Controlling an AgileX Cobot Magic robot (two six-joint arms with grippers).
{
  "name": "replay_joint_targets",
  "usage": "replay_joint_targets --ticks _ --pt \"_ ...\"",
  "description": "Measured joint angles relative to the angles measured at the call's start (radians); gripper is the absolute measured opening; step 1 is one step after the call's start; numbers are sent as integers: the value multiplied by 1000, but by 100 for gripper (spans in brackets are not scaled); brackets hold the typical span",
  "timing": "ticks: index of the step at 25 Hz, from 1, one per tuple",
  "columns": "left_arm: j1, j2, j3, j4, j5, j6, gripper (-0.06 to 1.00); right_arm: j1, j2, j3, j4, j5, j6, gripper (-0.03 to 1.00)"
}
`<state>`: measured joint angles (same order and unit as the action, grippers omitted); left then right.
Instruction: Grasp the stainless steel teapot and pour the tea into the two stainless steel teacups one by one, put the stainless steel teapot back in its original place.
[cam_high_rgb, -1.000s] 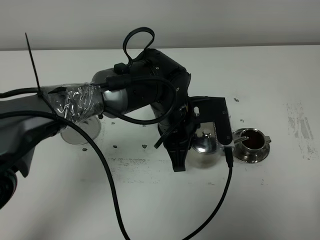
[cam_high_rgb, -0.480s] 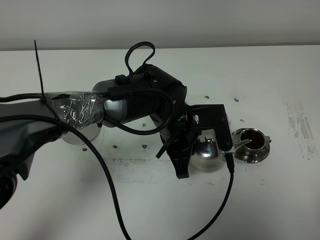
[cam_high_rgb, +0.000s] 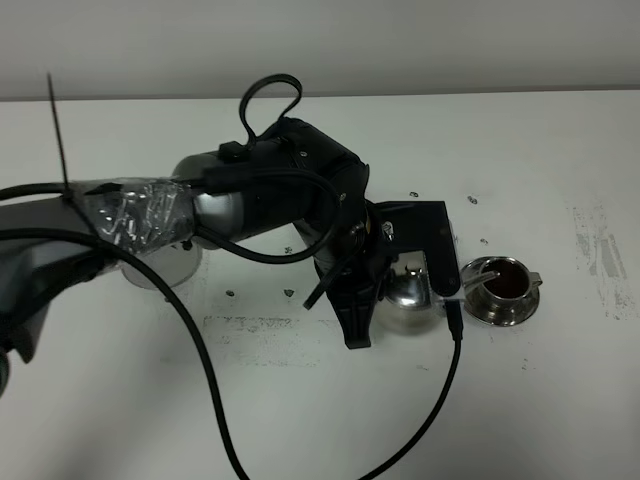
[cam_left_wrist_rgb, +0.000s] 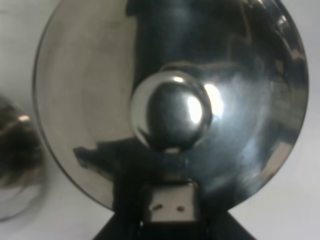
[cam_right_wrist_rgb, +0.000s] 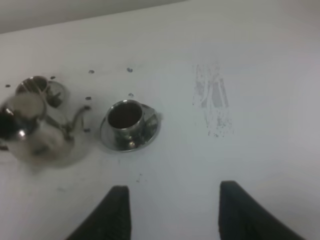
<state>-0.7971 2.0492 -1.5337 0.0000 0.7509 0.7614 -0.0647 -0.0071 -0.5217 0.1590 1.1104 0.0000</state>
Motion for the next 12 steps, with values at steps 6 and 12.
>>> replay_joint_targets --ticks 6,12 --pt "93 -104 0 69 39 0 19 0 0 0 0 0 0 40" --pt "245 -109 -55 155 78 21 19 0 0 0 0 0 0 40"
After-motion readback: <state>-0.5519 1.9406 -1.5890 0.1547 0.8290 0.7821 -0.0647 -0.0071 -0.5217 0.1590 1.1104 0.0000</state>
